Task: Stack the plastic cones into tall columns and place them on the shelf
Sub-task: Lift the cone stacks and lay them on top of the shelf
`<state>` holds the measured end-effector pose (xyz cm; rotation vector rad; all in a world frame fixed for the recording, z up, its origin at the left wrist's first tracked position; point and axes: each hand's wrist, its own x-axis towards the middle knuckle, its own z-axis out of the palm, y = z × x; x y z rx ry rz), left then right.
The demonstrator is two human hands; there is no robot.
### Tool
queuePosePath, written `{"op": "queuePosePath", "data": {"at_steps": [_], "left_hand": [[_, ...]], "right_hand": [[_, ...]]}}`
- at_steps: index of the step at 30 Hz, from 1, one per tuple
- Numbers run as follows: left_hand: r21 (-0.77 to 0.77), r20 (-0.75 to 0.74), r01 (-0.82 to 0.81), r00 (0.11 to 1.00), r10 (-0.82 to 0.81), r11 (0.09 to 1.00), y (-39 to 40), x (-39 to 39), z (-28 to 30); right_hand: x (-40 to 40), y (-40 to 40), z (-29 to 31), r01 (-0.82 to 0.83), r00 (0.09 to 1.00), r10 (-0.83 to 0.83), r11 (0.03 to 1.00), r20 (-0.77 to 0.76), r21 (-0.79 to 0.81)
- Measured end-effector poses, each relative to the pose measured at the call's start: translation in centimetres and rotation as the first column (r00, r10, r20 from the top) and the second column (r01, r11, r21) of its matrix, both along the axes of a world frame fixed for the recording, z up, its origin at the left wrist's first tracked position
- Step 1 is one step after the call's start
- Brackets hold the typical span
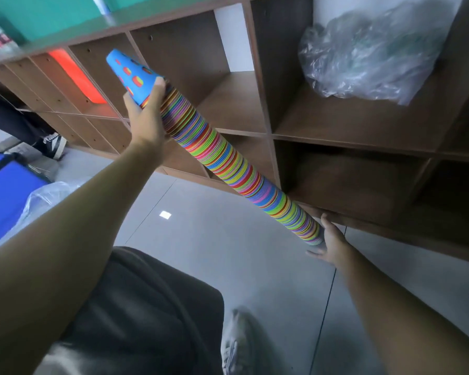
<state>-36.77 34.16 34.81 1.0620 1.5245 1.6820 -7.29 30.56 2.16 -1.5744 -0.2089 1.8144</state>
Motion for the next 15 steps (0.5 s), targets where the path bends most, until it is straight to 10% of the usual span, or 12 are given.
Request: {"op": "queuePosePath", "data": {"at_steps": [15], "left_hand": [[-0.042,0.035,-0.122,0.992,0.123,0.992,0.9,-0.3,-0.9]], "right_hand": [[-1.5,3.7,-4.4,0.157,0.908,-0.179,0.984,-0.379,-0.087]]}}
